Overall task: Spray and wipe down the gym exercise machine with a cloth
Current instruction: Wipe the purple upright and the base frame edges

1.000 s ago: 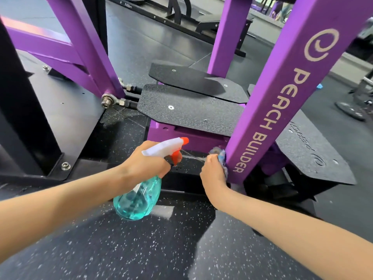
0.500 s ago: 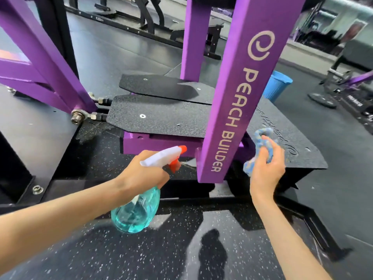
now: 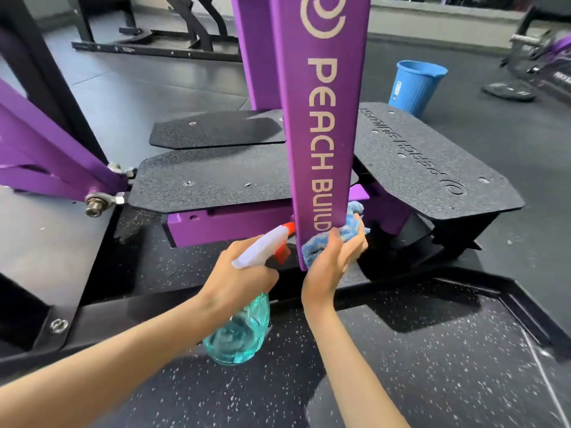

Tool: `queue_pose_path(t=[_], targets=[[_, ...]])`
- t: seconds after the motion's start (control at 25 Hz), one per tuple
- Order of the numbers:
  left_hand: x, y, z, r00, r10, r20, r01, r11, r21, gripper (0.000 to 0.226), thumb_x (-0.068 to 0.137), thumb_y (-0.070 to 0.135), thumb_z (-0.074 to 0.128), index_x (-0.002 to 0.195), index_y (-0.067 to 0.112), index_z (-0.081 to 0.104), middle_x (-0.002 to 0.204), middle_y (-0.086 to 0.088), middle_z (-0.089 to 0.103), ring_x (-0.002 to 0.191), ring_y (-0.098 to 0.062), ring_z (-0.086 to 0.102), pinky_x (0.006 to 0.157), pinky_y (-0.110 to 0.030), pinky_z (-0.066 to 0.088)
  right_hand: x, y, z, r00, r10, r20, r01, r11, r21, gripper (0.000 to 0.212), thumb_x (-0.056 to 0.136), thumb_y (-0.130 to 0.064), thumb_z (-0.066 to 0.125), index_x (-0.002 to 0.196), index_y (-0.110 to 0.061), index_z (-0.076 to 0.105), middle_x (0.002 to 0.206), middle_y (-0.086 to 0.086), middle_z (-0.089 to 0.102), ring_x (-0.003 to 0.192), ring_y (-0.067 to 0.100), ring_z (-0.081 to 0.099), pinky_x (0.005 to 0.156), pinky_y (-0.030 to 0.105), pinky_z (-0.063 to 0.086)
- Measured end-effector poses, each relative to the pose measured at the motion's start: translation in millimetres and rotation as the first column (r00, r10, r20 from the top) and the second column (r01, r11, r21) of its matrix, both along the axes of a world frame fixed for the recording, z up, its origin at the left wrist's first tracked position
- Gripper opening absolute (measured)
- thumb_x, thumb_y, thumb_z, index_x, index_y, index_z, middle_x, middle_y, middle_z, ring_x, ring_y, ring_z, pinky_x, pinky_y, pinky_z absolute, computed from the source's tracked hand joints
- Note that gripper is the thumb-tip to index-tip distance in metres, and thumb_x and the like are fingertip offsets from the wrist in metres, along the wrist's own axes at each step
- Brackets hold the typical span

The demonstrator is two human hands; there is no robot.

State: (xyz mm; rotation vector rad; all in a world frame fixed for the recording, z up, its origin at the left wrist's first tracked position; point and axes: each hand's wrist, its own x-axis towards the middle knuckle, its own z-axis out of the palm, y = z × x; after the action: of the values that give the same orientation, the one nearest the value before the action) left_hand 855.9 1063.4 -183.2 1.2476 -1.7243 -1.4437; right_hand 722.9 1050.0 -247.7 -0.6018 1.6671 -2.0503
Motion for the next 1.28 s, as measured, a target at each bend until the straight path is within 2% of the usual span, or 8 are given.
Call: queue_pose_path(t=[0.16, 0.36, 0.52, 0.72, 0.88, 0.96, 1.08, 1.28], targets=[[2.1, -3.6, -8.2, 1.0, 0.007, 0.024, -0.007, 1.0, 0.014, 0.057, 0.054, 0.011, 0.054, 0.104, 0.037, 0.067, 0.098, -0.002, 0.068, 0.075, -0.018, 0.054, 0.062, -0.033, 0.045, -2.0, 11.0, -32.0, 0.952, 0.087, -0.294, -0.062, 0.994, 0.094, 0.074, 0.081, -0.017, 0.046, 0.147, -0.018, 0.011, 0.135, 0.011, 0.024, 0.111, 0.005, 0.032, 0.086, -0.001, 0.034], [3.5, -4.1, 2.1, 0.999, -0.021, 0.037, 0.022, 1.0, -0.023, 0.062, 0.054, 0.01, 0.053, 0.106, 0.04, 0.066, 0.097, -0.01, 0.066, 0.068, -0.016, 0.049, 0.061, -0.03, 0.042, 7.5, 4.0, 21.6, 0.857, -0.017, -0.515, -0.011, 0.999, -0.05, 0.072, 0.083, 0.012, 0.054, 0.143, 0.008, 0.014, 0.133, 0.031, 0.022, 0.111, 0.002, 0.026, 0.092, -0.006, 0.022], [8.2, -15.2, 35.8, 0.997, -0.04, 0.062, 0.046, 0.994, -0.103, 0.073, 0.053, 0.013, 0.05, 0.117, 0.045, 0.063, 0.095, 0.007, 0.07, 0.074, -0.013, 0.055, 0.066, -0.026, 0.048, 7.5, -22.8, 88.1, 0.814, -0.1, -0.572, 0.046, 0.993, -0.108, 0.069, 0.088, -0.006, 0.052, 0.145, 0.007, 0.016, 0.136, 0.025, 0.027, 0.119, 0.017, 0.028, 0.105, 0.013, 0.013], [18.6, -25.0, 117.2, 0.996, -0.006, -0.091, -0.021, 0.955, -0.297, 0.046, 0.067, -0.001, 0.056, 0.087, 0.04, 0.068, 0.092, 0.003, 0.067, 0.055, -0.007, 0.045, 0.048, -0.012, 0.038, -3.4, 6.3, 112.6, 0.854, 0.184, -0.488, -0.262, 0.96, -0.098, 0.063, 0.099, -0.024, 0.04, 0.15, -0.013, 0.004, 0.141, -0.002, 0.014, 0.116, -0.033, 0.013, 0.095, -0.006, 0.013], [15.1, -24.3, 148.4, 0.975, 0.135, -0.179, -0.197, 0.898, -0.393, 0.038, 0.056, 0.013, 0.049, 0.082, 0.033, 0.069, 0.082, 0.002, 0.069, 0.065, -0.018, 0.048, 0.059, -0.026, 0.043, 4.8, -25.4, 195.2, 0.863, 0.086, -0.498, -0.208, 0.958, -0.196, 0.075, 0.082, -0.026, 0.031, 0.151, -0.017, 0.003, 0.142, -0.015, 0.009, 0.131, -0.007, -0.004, 0.106, 0.011, -0.002], [12.5, -24.2, 162.8, 0.948, 0.146, -0.283, -0.246, 0.9, -0.361, 0.034, 0.055, 0.016, 0.048, 0.079, 0.03, 0.067, 0.079, -0.006, 0.067, 0.068, -0.021, 0.044, 0.063, -0.031, 0.04, 8.8, -39.4, 204.9, 0.797, -0.057, -0.601, -0.123, 0.959, -0.255, 0.067, 0.09, -0.022, 0.029, 0.15, -0.007, 0.006, 0.147, -0.005, 0.012, 0.142, 0.011, 0.004, 0.111, 0.013, 0.001], [15.1, -22.3, 184.7, 0.913, 0.095, -0.397, -0.244, 0.906, -0.346, 0.041, 0.057, 0.01, 0.048, 0.092, 0.026, 0.064, 0.085, -0.017, 0.059, 0.07, -0.019, 0.037, 0.063, -0.035, 0.034, 8.5, -23.3, 176.2, 0.765, -0.031, -0.643, -0.061, 0.991, -0.121, 0.061, 0.099, -0.03, 0.033, 0.146, 0.003, 0.014, 0.152, 0.02, 0.019, 0.143, 0.033, 0.016, 0.119, 0.034, 0.01], [19.5, -25.8, 172.1, 0.928, 0.087, -0.362, -0.225, 0.905, -0.361, 0.024, 0.064, 0.012, 0.05, 0.084, 0.019, 0.062, 0.071, -0.004, 0.062, 0.068, -0.021, 0.04, 0.063, -0.033, 0.035, 4.2, -49.4, 270.8, 0.684, -0.197, -0.703, -0.032, 0.954, -0.298, 0.059, 0.098, -0.029, 0.038, 0.141, 0.01, 0.026, 0.14, 0.024, 0.035, 0.133, 0.032, 0.03, 0.111, 0.026, 0.02]])
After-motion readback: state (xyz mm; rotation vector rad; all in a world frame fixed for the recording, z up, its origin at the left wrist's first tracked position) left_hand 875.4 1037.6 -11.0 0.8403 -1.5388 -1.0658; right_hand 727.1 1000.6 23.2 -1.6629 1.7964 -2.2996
